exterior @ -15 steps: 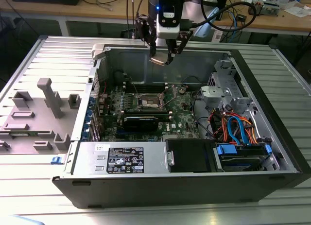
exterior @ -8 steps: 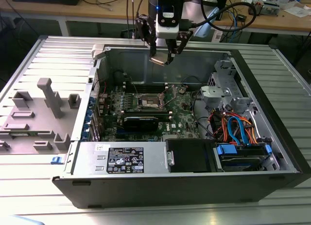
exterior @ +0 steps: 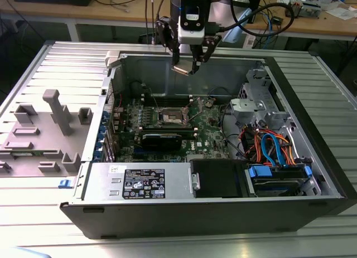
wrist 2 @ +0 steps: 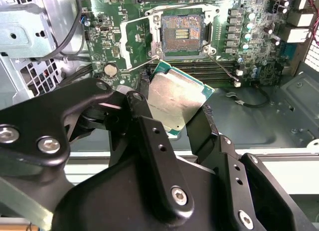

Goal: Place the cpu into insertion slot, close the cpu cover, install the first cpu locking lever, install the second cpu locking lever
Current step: 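Place the cpu into insertion slot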

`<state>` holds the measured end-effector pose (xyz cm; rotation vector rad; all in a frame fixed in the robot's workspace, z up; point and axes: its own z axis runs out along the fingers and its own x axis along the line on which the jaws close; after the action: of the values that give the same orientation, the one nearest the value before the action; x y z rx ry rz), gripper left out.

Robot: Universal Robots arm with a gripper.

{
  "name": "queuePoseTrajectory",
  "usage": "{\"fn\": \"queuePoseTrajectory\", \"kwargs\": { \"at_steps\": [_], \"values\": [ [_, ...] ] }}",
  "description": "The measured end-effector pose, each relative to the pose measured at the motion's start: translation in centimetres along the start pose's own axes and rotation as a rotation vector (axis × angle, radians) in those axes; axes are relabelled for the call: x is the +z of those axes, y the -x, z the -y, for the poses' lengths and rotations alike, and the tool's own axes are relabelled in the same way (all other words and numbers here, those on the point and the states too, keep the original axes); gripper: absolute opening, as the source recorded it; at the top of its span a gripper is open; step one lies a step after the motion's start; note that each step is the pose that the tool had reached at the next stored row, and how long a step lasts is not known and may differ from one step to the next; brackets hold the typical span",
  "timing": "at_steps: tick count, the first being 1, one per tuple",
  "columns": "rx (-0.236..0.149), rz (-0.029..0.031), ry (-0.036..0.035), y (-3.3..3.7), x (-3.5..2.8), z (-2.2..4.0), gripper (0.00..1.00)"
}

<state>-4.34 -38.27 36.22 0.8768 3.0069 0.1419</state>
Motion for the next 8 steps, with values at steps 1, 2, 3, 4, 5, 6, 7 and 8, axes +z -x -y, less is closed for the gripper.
{"fn": "queuePoseTrajectory", "kwargs": {
  "at_steps": [1,2,3,4,5,6,7,8],
  "values": [
    [0.003,0.0002,0.0000,0.00,0.00,0.00,0.55],
    [0.005,0.0004,0.0001,0.00,0.00,0.00,0.55],
    [0.007,0.0006,0.0001,0.00,0.00,0.00,0.55],
    [0.010,0.0008,0.0001,0.00,0.00,0.00,0.55],
    [0.014,0.0012,0.0003,0.00,0.00,0.00,0.55],
    [0.016,0.0013,0.0003,0.00,0.00,0.00,0.55],
    [0.017,0.0015,0.0003,0.00,0.00,0.00,0.55],
    [0.020,0.0017,0.0005,0.00,0.01,0.00,0.55]
  ]
}}
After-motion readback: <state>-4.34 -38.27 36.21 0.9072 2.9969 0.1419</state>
